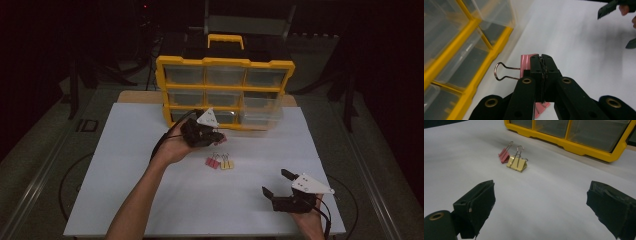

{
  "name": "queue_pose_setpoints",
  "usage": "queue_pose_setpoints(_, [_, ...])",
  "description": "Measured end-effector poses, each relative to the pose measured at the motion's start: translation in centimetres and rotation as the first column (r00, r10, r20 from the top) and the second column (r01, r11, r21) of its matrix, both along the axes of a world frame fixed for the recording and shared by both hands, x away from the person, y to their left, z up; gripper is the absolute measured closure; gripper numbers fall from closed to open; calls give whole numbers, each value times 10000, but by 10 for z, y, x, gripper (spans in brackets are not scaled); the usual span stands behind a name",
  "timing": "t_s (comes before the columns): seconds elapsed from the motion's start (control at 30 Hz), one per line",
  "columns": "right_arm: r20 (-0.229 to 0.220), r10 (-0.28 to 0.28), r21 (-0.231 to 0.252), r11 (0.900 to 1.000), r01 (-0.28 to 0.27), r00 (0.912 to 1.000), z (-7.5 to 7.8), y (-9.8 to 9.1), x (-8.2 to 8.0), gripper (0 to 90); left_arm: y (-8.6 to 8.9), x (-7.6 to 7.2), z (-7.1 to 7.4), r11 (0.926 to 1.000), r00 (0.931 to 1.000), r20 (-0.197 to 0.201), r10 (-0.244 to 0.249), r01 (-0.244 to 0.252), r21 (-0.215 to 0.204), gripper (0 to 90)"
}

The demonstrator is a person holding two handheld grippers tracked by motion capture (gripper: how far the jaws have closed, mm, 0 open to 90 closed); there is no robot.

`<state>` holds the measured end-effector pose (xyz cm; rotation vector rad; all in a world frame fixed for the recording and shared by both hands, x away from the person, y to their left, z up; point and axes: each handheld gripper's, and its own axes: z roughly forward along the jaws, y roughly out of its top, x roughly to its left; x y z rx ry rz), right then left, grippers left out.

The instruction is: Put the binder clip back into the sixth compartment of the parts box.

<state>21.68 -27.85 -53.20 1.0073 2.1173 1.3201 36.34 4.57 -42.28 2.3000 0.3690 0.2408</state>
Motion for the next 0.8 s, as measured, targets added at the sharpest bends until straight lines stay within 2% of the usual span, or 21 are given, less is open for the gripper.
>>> queue_pose_setpoints(0.17, [6,0,18,10000,0,10000,0,0,0,76,-1,8,14,9999,10000,71,17,-16,-152,897])
queue_pose_setpoints(0.33, [1,-2,-2,10000,2,10000,0,0,0,76,-1,14,27,9986,9998,125,127,-120,-518,897])
queue_pose_setpoints(0.57, [-9,-12,21,10000,12,10000,0,0,0,76,-9,16,44,9994,9989,479,2,14,-335,897])
queue_pose_setpoints(0.67, [-10,1,26,10000,-1,10000,0,1,0,76,-14,21,51,9993,9990,445,-50,67,-380,897])
queue_pose_setpoints(0.73, [-23,-12,7,10000,12,10000,0,0,0,76,-19,25,55,9997,9989,470,-74,84,-221,897])
queue_pose_setpoints(0.8, [-36,-29,-6,10000,29,10000,0,0,0,76,-22,28,58,9996,9989,462,-52,66,-292,897])
